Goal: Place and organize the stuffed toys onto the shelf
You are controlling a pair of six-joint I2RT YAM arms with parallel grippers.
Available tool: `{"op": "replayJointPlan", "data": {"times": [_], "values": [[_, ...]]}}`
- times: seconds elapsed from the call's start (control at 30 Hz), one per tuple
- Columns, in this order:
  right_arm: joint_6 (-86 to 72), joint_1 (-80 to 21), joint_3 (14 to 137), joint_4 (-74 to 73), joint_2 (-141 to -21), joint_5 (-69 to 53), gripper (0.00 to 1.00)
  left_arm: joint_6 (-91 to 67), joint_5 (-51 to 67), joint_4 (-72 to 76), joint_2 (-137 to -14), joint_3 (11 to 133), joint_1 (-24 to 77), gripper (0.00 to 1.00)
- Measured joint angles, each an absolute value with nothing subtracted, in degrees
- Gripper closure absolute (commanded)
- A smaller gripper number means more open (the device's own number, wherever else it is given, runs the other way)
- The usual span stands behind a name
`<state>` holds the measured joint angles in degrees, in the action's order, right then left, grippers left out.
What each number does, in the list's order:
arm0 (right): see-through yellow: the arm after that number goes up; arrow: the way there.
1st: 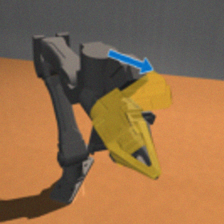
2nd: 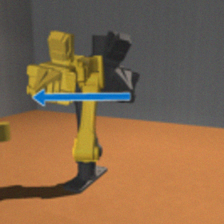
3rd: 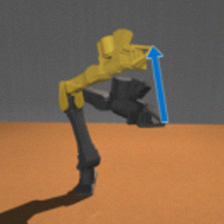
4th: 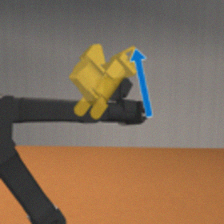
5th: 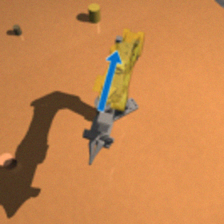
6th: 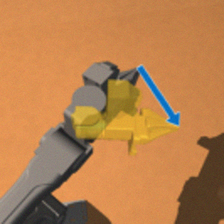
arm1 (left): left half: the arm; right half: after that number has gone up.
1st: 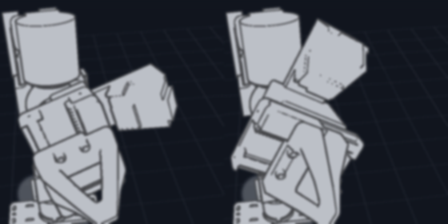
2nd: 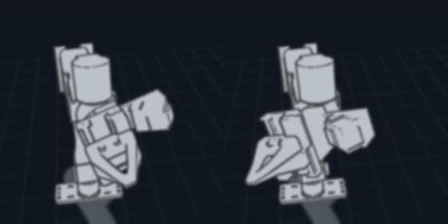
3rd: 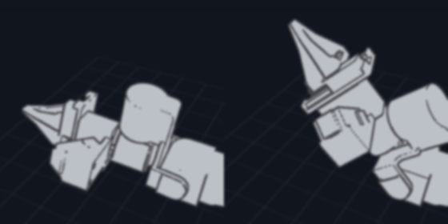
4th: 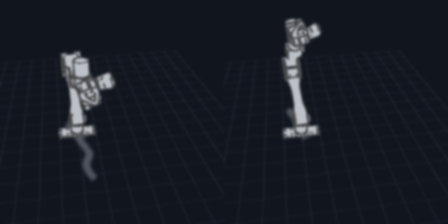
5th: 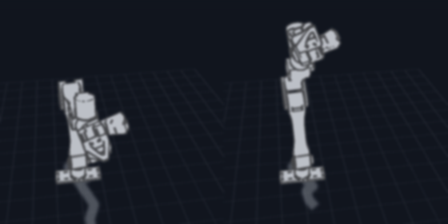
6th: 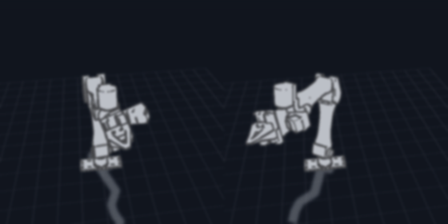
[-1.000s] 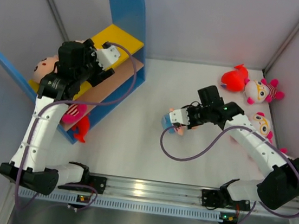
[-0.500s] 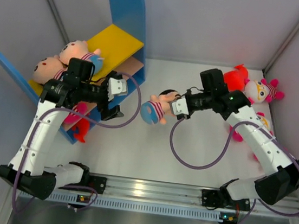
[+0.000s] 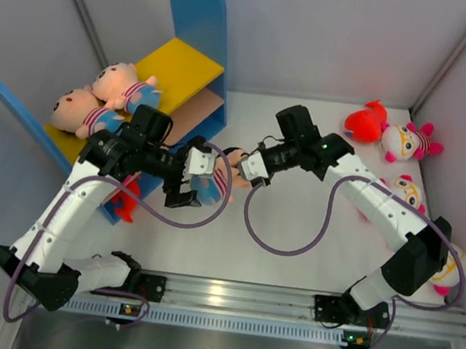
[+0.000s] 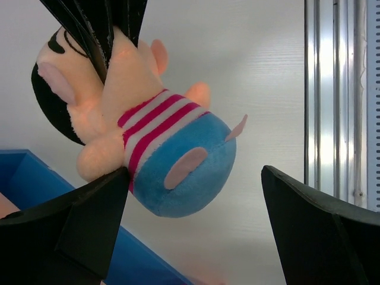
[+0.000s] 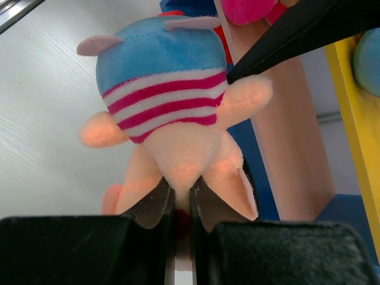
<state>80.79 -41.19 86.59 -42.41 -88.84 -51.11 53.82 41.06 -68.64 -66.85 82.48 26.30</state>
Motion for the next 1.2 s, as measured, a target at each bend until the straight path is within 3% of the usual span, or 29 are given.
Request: {"op": "replayJointPlan", "data": {"times": [0.07, 0.17, 0.2, 0.3, 0.37, 0.4, 0.53, 0.6, 0.73, 0.77, 1.0, 1.2], "values": [[80.3, -41.3, 86.8, -41.6, -89.4, -51.2, 1.00, 54.1, 40.2, -68.7, -66.9, 82.5, 26.3, 0.10], [79.4, -41.4, 87.1, -41.1, -89.6, -51.9, 1.00, 54.5, 39.1, -68.7, -66.9, 82.5, 26.6, 0.36], [79.2, -41.5, 87.1, -40.9, -89.5, -52.2, 1.00, 54.7, 38.8, -68.7, -67.0, 82.5, 26.7, 0.63], [78.3, -41.7, 87.1, -40.1, -89.5, -53.0, 0.98, 55.4, 38.0, -68.5, -67.6, 82.5, 26.8, 1.00], [77.7, -41.8, 87.0, -39.4, -89.5, -53.1, 0.89, 55.6, 37.8, -68.6, -68.2, 82.9, 26.9, 1.00], [77.0, -41.8, 86.9, -38.7, -89.5, -53.1, 0.75, 55.6, 37.7, -68.7, -68.4, 83.1, 26.9, 1.00], [72.2, -41.7, 82.0, -31.5, -87.7, -52.8, 0.55, 53.8, 36.1, -68.4, -68.7, 84.4, 27.0, 1.00], [68.7, -41.4, 78.2, -26.3, -85.9, -52.1, 0.35, 51.0, 34.8, -67.5, -68.8, 85.5, 27.0, 1.00], [59.4, -40.4, 70.8, -13.4, -81.4, -47.6, 0.24, 45.7, 32.8, -64.4, -70.1, 90.1, 27.1, 1.00], [57.0, -39.9, 68.9, -9.6, -80.1, -46.3, 0.08, 44.6, 32.5, -63.7, -70.7, 91.3, 27.1, 1.00], [42.6, -31.6, 54.7, 9.6, -67.5, -37.4, 0.05, 34.9, 25.8, -54.7, -75.6, 100.1, 27.3, 1.00], [39.0, -27.8, 46.7, 15.4, -56.8, -30.4, 0.04, 25.2, 8.9, -42.4, -79.5, 106.2, 27.4, 1.00]]}}
